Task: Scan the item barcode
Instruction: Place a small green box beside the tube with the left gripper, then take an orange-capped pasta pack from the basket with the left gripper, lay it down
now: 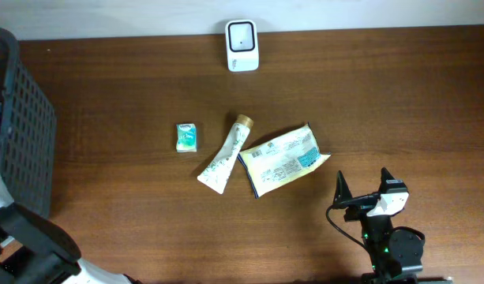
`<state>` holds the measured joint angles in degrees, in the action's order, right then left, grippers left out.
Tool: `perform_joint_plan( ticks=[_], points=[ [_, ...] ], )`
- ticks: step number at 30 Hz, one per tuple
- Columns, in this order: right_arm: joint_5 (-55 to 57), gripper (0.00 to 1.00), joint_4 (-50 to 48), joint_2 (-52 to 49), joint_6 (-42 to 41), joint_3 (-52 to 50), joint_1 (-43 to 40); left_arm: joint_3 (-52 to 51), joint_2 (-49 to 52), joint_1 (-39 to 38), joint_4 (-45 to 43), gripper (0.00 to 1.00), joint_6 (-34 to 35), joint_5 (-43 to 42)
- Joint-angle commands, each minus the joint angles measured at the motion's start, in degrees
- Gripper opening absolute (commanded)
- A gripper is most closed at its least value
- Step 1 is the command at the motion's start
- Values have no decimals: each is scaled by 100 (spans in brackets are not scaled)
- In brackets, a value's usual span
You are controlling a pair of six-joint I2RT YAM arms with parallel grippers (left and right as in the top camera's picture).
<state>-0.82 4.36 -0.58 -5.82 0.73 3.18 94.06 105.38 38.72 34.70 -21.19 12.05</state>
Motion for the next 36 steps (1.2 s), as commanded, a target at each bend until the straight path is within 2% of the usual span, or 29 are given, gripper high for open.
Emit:
perform_joint_plan(
  ticks=[1,4,9,11,13,15,16,18,21,22,27,28,32,35,36],
  points=[
    [66,99,20,37,-17,-42,-15,-315,4,24,-107,99,-293,-122],
    [66,99,20,37,-17,-42,-15,-328,28,24,-48,100,-293,-822],
    [66,99,20,37,-17,-42,-15,-328,472,310,-81,96,-295,-560],
    [66,99,20,37,-17,-42,-15,-328,791,522,-87,93,-304,-555],
    [66,99,20,37,-17,-42,-15,-328,1078,599,-111,84,-680,-420],
    [66,99,20,37,-17,-42,-15,-328,1182,599,-199,84,-678,-225],
    [66,99,20,37,-17,-42,-15,-328,1222,599,-234,79,-671,-50],
    [66,99,20,37,-17,-42,-15,-328,1270,599,-337,82,-372,817],
    [66,99,20,37,-17,-42,-15,-328,1279,610,-625,82,-380,1043],
    [66,99,20,37,-17,-42,-15,-328,1283,621,-708,87,-389,1150],
    [66,99,20,37,-17,-42,-15,-328,1775,918,-874,90,-422,914],
    [66,99,20,37,-17,-42,-15,-328,1784,918,-990,85,-420,697],
    [66,99,20,37,-17,-42,-15,-326,1770,905,-1067,27,-415,612],
    [66,99,20,37,-17,-42,-15,-315,1419,852,-1073,0,-201,546],
    [66,99,20,37,-17,-42,-15,-315,1207,809,-1115,0,-199,435]
  ],
)
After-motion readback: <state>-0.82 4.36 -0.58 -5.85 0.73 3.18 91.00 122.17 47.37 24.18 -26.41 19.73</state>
